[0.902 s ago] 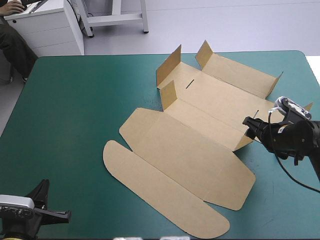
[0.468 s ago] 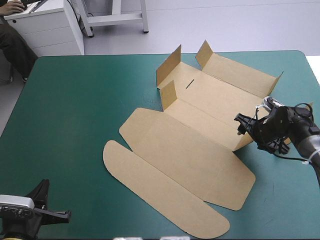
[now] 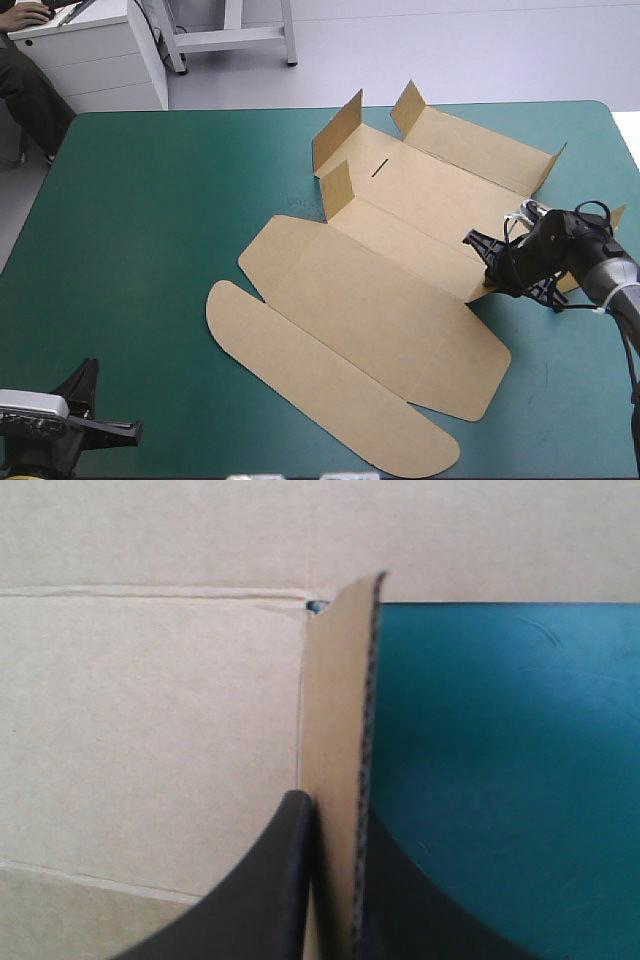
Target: Fold the box
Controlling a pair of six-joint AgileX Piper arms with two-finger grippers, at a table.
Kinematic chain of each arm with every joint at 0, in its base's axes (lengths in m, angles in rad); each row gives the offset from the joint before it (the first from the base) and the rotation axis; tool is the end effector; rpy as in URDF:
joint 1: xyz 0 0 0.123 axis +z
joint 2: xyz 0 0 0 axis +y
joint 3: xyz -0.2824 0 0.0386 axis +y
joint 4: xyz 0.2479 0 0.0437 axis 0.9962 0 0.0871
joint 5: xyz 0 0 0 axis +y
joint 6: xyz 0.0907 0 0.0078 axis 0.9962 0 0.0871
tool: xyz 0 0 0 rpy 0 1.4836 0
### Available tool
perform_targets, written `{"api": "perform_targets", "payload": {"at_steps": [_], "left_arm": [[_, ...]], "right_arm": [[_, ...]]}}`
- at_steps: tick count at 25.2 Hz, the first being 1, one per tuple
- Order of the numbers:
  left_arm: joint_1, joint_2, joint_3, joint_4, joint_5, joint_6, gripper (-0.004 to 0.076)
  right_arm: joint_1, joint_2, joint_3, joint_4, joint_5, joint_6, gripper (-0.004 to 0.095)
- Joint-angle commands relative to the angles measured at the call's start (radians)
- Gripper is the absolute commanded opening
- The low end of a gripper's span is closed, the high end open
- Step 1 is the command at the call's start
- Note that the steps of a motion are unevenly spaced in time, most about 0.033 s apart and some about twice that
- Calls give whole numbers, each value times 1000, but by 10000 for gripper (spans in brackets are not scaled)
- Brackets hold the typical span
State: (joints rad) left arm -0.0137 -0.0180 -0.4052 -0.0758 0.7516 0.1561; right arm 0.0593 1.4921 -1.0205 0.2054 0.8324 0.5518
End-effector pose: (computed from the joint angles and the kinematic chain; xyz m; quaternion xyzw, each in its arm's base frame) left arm 0.0132 -0.0049 0.2764 0.0609 0.7841 0.0065 0.6176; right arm 0.2876 0.0308 0.2497 0.2916 0.9363 0.1355 0.1409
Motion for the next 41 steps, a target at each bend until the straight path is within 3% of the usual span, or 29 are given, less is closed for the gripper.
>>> {"api": "perform_targets", "payload": {"at_steps": [1, 4, 10, 13, 16, 18, 21, 28, 41], "left_arm": [[-4, -11, -22, -4, -81, -10, -10], [-4, -11, -22, -4, -81, -10, -10], [-4, -11, -22, -4, -81, -10, -10], [-4, -11, -22, -4, -81, -10, -10], [-4, -11, -22, -4, -81, -10, -10], [-4, -11, -22, -4, -81, -10, -10], [-4, -11, -22, -4, -81, -10, -10], [-4, -11, -22, -4, -81, -10, -10], [-4, -11, -22, -6, -81, -10, -10]], "right_arm": [[-6, -28, -31, -3, -20, -38, -10], [-6, -28, -31, -26, -20, -106, -10], [-3, 0, -108, -42, -11, -570, -9], [-3, 28, -199, 30, 9, -784, -9], [1, 78, -349, 108, 101, -1047, -9], [29, 135, -471, 102, 232, -1200, -15], [106, 234, -648, 77, 305, -1237, -19], [262, 367, -834, 71, 310, -1403, -19], [466, 467, -888, -2, 172, -1732, -19]]}}
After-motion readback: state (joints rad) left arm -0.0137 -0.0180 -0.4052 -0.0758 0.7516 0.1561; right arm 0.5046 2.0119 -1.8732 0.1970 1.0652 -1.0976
